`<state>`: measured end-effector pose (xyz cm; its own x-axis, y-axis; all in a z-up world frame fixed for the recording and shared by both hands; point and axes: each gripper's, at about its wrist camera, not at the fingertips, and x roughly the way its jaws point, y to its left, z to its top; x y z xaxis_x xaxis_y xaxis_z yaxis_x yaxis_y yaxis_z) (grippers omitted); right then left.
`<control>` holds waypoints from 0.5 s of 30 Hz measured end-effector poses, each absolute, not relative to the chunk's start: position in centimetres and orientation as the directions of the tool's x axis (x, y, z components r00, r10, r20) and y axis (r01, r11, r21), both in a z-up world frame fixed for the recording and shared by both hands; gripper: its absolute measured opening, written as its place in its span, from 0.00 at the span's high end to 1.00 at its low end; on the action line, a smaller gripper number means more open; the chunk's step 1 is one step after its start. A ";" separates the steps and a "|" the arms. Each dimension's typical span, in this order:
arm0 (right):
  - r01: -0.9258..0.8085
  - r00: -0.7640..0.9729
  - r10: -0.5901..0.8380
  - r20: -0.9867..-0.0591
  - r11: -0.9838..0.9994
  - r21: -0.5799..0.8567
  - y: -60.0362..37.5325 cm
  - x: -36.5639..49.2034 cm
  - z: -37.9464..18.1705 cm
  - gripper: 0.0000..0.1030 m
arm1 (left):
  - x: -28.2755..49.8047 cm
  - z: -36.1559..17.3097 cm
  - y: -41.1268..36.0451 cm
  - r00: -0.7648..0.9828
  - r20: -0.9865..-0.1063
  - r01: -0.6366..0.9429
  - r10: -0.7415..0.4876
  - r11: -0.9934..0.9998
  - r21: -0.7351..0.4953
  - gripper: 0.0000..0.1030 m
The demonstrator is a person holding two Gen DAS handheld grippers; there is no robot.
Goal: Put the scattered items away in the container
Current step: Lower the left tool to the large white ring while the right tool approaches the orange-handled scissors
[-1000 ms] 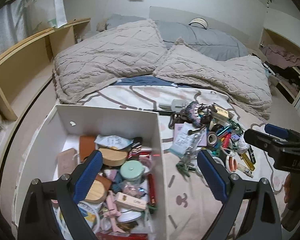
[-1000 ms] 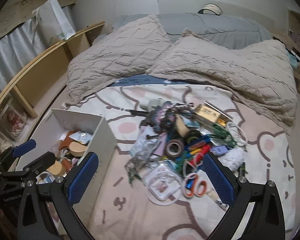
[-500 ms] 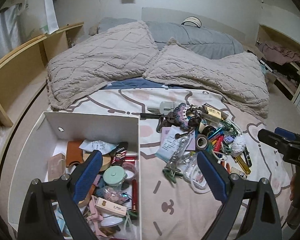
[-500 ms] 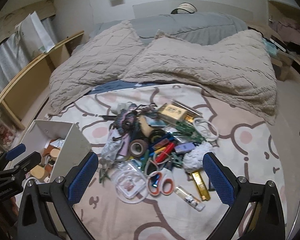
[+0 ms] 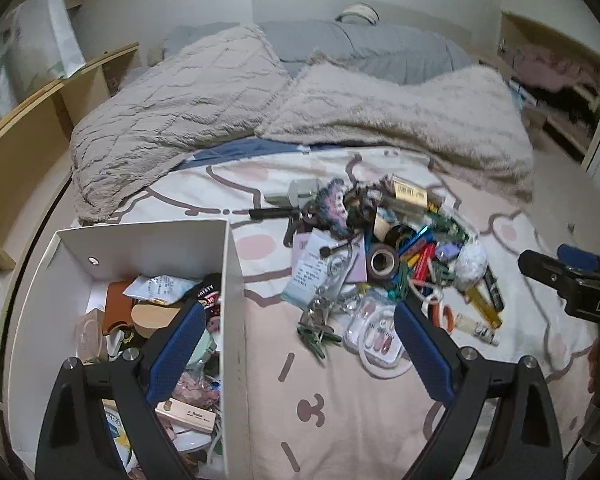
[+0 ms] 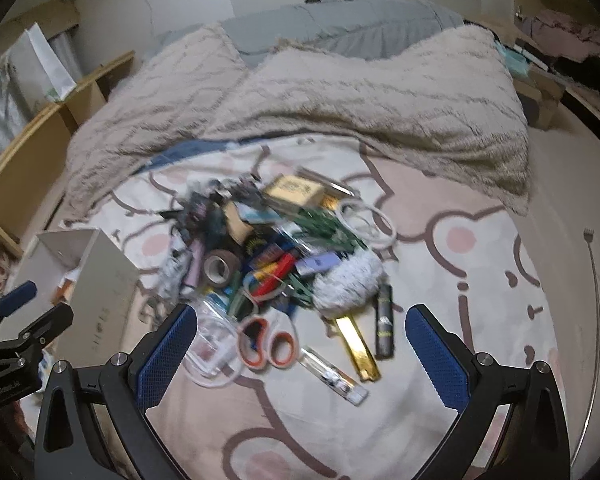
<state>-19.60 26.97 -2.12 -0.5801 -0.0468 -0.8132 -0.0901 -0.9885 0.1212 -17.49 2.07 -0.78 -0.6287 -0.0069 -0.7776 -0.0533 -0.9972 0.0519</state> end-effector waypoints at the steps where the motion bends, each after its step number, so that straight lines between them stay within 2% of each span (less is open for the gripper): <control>1: -0.096 -0.562 -0.037 -0.826 -0.989 0.109 27.2 -19.6 -2.7 0.00 | -17.6 -1.2 2.4 -0.621 -0.784 -0.058 -0.014 -0.996 0.063 0.07; 8: -0.122 -0.446 0.030 -0.895 -0.992 0.027 28.8 -19.7 -6.9 0.00 | -18.4 -3.6 5.7 -0.566 -0.823 -0.130 -0.041 -0.982 0.138 0.07; 15: -0.179 -0.383 0.049 -0.922 -0.984 0.022 30.7 -19.4 -9.6 0.00 | -19.3 -6.4 8.3 -0.511 -0.855 -0.189 -0.086 -0.959 0.209 0.07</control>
